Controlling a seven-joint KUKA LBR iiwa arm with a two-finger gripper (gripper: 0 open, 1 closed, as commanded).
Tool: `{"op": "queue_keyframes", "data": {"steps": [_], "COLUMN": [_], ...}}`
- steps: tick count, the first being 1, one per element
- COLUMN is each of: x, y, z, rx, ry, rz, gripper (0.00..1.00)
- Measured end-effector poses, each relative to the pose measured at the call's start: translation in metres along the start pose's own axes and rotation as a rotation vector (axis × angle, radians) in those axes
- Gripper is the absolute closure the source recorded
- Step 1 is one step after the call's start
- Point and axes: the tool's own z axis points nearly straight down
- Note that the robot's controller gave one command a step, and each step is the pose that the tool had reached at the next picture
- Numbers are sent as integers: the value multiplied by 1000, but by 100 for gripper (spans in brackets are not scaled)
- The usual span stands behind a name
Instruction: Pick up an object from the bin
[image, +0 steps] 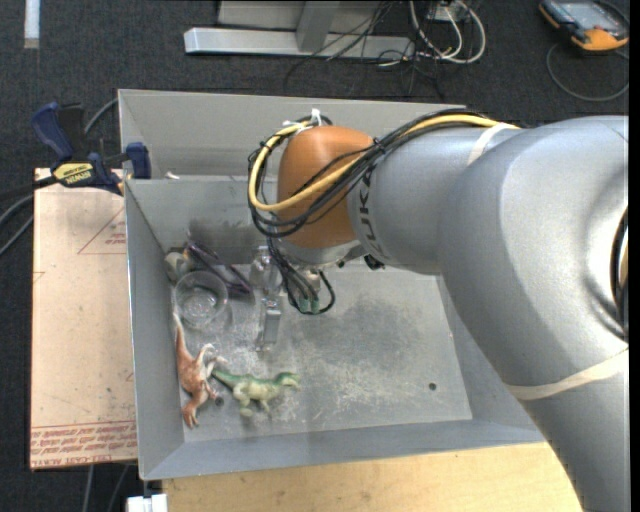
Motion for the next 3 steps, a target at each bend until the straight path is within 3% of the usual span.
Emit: {"op": "queue_keyframes", "data": {"steps": [1, 2, 3], "x": [-1, 21, 21], "y": [26, 60, 60], "z": [-8, 3, 3], "rx": [0, 8, 9], "ry": [1, -6, -6], "rz": [90, 112, 111], "gripper": [0, 100, 100]}}
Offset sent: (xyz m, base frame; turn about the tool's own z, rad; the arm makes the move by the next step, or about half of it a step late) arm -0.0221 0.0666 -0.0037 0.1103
